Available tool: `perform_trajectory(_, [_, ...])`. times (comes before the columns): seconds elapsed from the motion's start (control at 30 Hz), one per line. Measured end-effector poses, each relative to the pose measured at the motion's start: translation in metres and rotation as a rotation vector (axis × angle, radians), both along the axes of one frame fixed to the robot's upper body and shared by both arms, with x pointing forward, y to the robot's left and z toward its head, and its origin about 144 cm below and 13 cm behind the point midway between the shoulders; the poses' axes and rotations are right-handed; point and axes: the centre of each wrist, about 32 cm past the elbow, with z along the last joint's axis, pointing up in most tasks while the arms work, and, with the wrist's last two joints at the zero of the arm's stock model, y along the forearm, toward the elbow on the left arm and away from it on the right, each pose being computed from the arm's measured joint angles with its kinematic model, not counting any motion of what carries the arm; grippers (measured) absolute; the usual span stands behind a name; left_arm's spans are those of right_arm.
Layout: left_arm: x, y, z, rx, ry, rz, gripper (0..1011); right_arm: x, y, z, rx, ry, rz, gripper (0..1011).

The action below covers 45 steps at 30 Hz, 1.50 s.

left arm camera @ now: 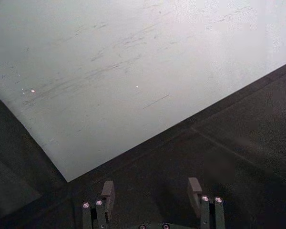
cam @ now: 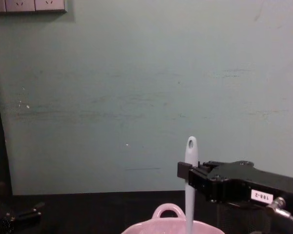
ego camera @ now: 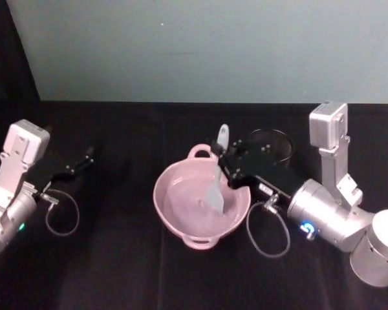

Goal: Use the one hand to pick up the spoon and stir the clear water in the bowl.

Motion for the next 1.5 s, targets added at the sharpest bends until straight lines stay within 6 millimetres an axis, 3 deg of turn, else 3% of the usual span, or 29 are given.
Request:
perform_trajectory(0.4, [0.000, 0.000, 0.000, 0.000, 0.000, 0.000, 1011, -0.006, 0.017, 0.003, 0.042, 0.059, 0.076, 114])
perform_trajectory(0.93, [0.000, 0.000, 0.000, 0.000, 0.000, 0.000, 1011, 0.028, 0.049, -0.011, 0.087, 0.017, 0.021, 114])
perform_trajectory(1.23, [0.000, 0.000, 0.000, 0.000, 0.000, 0.000, 1011, 0.044, 0.048, -0.015, 0.071, -0.028, -0.097, 113])
perform_trajectory(1.5, [0.000, 0.000, 0.000, 0.000, 0.000, 0.000, 1011, 0.043, 0.032, -0.009, 0.042, -0.052, -0.155, 113])
